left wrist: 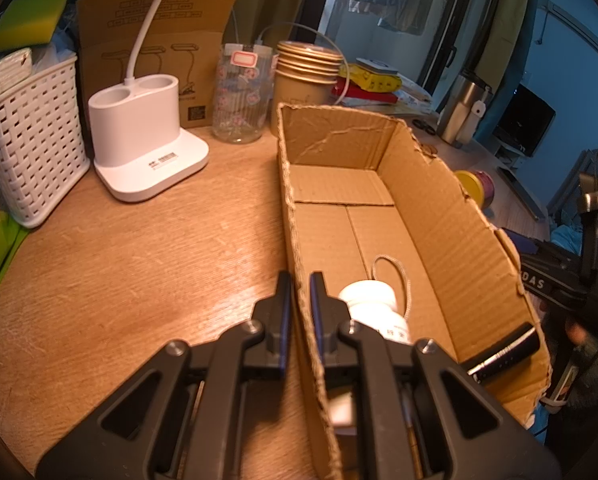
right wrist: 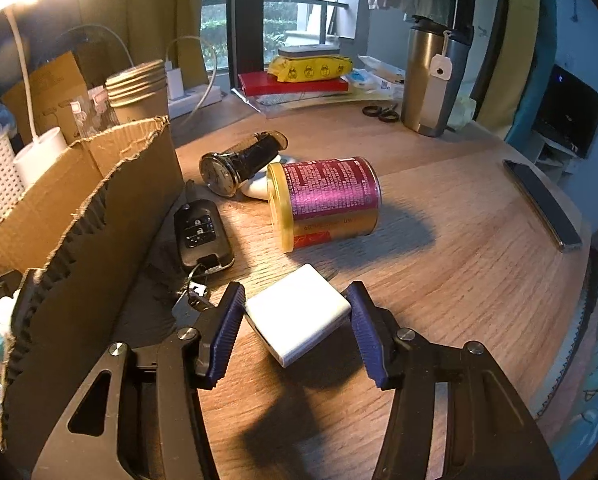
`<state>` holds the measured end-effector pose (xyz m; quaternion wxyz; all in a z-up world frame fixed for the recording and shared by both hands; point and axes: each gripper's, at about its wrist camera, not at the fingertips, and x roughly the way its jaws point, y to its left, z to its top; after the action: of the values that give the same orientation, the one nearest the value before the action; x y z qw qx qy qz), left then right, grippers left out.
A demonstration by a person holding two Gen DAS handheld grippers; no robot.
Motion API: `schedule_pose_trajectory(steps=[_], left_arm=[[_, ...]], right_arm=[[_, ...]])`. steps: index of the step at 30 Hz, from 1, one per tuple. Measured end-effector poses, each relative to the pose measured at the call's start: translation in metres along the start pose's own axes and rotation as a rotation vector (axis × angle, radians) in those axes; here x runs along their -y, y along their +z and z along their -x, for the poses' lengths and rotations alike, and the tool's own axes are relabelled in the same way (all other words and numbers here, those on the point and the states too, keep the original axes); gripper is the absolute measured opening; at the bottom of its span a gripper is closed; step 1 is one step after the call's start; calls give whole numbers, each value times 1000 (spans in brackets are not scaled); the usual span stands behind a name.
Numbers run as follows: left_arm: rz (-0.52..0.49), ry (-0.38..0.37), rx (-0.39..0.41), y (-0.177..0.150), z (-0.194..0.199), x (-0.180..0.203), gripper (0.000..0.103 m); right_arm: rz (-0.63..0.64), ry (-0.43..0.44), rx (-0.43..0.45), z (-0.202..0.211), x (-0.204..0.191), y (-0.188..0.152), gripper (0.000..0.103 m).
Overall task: Organize rigid objects
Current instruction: 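Move the right gripper to the white square charger and grasp it, then carry the white charger into the box and open the right gripper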
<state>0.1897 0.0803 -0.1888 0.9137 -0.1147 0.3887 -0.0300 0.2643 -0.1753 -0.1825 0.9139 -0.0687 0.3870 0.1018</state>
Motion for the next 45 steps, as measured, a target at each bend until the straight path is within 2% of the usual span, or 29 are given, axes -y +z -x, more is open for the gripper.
schedule_pose_trajectory(steps=[15, 26, 34, 45], left_arm=[[0, -1, 0, 0, 0, 0, 10], [0, 0, 0, 0, 0, 0, 10], [0, -1, 0, 0, 0, 0, 10], [0, -1, 0, 0, 0, 0, 10]], right_arm=[[80, 24, 128, 64, -28, 8, 56], [160, 86, 212, 100, -61, 20, 56], [193, 189, 208, 104, -85, 24, 56], [242, 249, 166, 91, -115, 17, 56]])
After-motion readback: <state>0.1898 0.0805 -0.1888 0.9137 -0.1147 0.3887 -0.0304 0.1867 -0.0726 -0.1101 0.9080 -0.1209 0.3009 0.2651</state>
